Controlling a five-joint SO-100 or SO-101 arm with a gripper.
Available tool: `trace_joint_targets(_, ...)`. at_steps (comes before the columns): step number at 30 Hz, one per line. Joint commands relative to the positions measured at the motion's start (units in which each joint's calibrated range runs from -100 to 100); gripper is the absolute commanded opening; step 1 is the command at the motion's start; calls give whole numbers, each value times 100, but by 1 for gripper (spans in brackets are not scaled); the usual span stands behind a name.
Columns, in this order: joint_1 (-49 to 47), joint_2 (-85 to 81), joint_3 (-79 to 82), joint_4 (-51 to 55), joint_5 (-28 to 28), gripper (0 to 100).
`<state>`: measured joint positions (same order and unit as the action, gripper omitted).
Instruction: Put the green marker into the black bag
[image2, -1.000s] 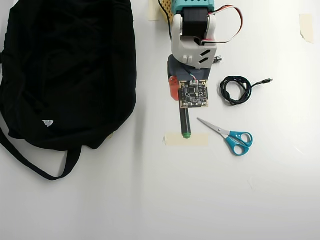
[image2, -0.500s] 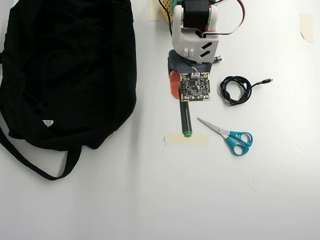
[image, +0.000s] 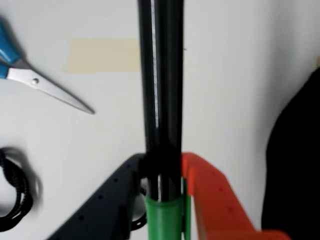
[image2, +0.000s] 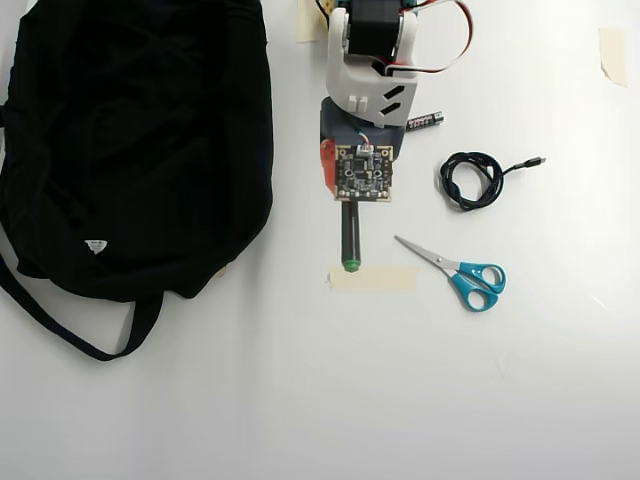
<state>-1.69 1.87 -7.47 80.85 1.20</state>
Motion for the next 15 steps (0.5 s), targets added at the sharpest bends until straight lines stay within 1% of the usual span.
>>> trace_joint_targets(1, 236, -344, -116, 37, -4, 2)
trace_joint_targets(15, 1717, -344, -116, 63, 43, 2)
